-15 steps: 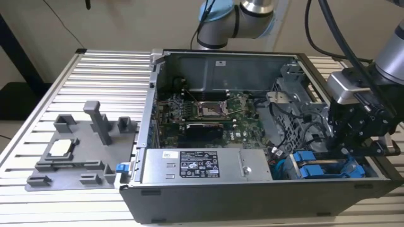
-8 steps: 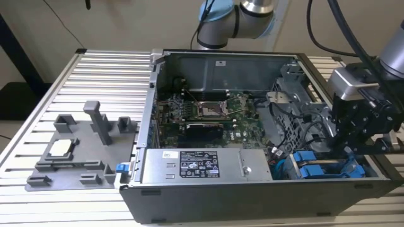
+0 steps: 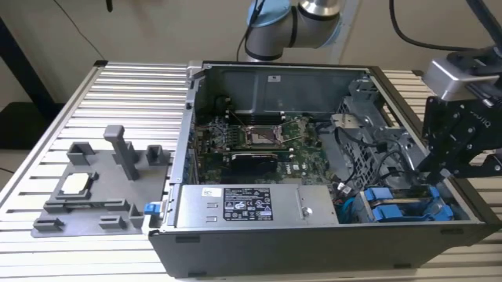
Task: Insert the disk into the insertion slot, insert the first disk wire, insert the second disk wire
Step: 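Insert the first disk wire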
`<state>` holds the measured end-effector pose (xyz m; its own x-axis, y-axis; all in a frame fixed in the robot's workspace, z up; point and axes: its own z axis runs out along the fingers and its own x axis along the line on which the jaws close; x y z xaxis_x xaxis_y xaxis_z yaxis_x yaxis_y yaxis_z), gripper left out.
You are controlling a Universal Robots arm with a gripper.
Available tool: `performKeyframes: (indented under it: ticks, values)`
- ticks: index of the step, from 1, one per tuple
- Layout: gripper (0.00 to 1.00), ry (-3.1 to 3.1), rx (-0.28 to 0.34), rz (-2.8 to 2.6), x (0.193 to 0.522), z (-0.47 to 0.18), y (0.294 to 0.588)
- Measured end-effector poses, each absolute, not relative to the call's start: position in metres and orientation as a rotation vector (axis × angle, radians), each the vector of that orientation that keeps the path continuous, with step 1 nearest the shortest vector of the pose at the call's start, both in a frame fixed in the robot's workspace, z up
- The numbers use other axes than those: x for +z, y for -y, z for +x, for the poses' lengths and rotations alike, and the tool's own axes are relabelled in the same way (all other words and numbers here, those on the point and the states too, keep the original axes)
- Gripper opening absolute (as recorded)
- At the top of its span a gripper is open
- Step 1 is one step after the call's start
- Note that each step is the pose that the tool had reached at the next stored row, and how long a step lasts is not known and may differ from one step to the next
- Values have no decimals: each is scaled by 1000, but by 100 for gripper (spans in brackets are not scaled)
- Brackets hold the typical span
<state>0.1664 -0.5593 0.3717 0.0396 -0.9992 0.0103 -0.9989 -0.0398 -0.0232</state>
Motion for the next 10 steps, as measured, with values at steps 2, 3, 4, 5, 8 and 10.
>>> performKeyframes:
  ticks: [2, 3, 4, 5, 8, 10]
  values:
    - [27, -2170, -37, -2258, 381, 166, 559]
    - [27, -2170, -37, -2258, 386, 166, 559]
    - [27, -2170, -37, -2258, 390, 166, 559]
    - [27, -2170, -37, -2258, 395, 166, 559]
    - [27, -2170, -37, -2258, 405, 166, 559]
    - [27, -2170, -37, -2258, 410, 166, 559]
